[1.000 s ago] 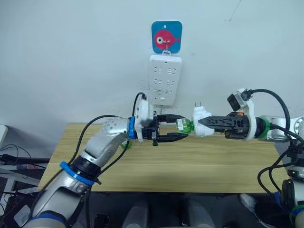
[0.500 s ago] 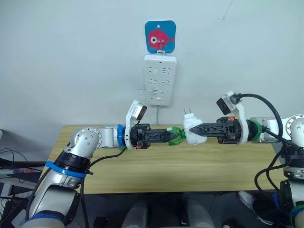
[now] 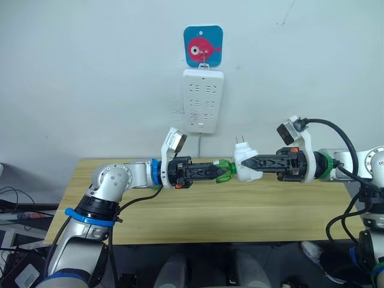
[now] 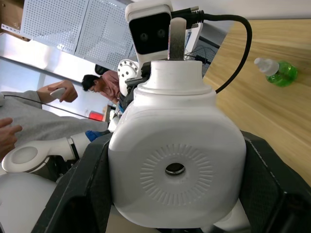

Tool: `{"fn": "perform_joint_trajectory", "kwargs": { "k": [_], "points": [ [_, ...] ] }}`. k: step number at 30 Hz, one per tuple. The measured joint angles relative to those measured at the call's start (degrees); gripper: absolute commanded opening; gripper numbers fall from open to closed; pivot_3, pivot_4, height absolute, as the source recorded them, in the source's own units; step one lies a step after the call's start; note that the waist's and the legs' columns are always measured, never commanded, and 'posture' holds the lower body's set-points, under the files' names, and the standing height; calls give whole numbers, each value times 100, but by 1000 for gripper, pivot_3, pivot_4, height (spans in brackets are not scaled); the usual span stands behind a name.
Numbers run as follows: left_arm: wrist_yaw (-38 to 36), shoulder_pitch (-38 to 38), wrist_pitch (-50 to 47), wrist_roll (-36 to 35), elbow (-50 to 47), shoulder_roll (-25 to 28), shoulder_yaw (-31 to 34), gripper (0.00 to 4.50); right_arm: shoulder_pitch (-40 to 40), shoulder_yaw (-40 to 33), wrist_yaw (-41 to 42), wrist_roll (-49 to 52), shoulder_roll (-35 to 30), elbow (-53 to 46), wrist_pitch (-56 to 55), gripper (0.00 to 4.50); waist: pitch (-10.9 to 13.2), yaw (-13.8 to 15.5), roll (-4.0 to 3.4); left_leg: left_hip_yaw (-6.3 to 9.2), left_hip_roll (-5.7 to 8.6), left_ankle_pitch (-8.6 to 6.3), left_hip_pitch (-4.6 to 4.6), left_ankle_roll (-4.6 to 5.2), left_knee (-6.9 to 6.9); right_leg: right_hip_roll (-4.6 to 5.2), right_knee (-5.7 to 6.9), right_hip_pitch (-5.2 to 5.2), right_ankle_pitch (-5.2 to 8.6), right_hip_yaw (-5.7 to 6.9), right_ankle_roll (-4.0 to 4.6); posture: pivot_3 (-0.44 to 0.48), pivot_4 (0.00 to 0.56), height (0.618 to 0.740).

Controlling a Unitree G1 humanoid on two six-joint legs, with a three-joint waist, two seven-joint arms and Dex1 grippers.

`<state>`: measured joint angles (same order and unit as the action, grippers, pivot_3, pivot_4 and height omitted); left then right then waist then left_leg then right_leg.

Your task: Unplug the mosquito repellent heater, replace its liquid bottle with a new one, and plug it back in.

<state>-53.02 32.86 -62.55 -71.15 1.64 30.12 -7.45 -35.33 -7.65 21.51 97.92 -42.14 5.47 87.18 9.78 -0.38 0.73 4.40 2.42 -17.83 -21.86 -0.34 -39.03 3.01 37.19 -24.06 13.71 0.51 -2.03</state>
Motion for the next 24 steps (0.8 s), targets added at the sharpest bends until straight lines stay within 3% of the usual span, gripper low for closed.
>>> {"fn": "perform_joint_trajectory", "kwargs": {
  "k": [4, 9, 12, 14, 17, 20, 24],
  "points": [
    [4, -123, -81, 150, 154, 108, 427, 4475, 67, -68, -133, 200, -335, 308, -167, 3001, 4, 9, 3, -3, 0, 0, -1, 1, 1, 2, -3, -1, 0, 2, 0, 40, 192, 740],
    [-25, -256, 23, 464, 137, 111, 569, 4475, 126, -56, -258, 512, -419, 408, -297, 3001, 5, 10, 2, -7, 0, -1, -1, 1, 1, 3, -7, 0, 0, -1, 0, 38, 193, 740],
    [-286, -615, 922, 1328, -181, 239, 526, 4475, 168, -57, -331, 632, -479, 560, -404, 3001, 19, 10, 1, -13, -3, 0, -1, 0, 3, 4, -11, -1, 0, -4, 1, 28, 194, 740],
    [-532, -766, 2101, 2276, -464, 288, 359, 4475, 170, -57, -386, 670, -512, 621, -452, 3001, 28, 35, -2, -15, -3, 1, -3, -2, 3, 7, -17, 0, 0, -5, 3, 39, 194, 740],
    [-763, -789, 5472, 4465, -525, 128, -101, 4475, 169, -57, -412, 685, -538, 665, -492, 3001, 28, 116, -2, -23, -2, 2, -6, -4, 5, 12, -31, 1, -5, -8, 13, 45, 193, 740],
    [-700, -483, 8136, 5729, -193, -246, -190, 4475, 139, -44, -416, 683, -520, 719, -529, 3001, 29, 188, -2, -28, -1, 2, -9, -3, 3, 17, -35, 0, -7, -10, 15, 49, 191, 740],
    [-428, -242, 10512, 6655, 693, -438, -199, 4475, 38, -10, -415, 680, -489, 726, -534, 3001, 29, 191, -2, -27, -3, -1, -8, 2, 4, 17, -30, -1, -7, -7, 14, 54, 191, 740]
  ]
}}
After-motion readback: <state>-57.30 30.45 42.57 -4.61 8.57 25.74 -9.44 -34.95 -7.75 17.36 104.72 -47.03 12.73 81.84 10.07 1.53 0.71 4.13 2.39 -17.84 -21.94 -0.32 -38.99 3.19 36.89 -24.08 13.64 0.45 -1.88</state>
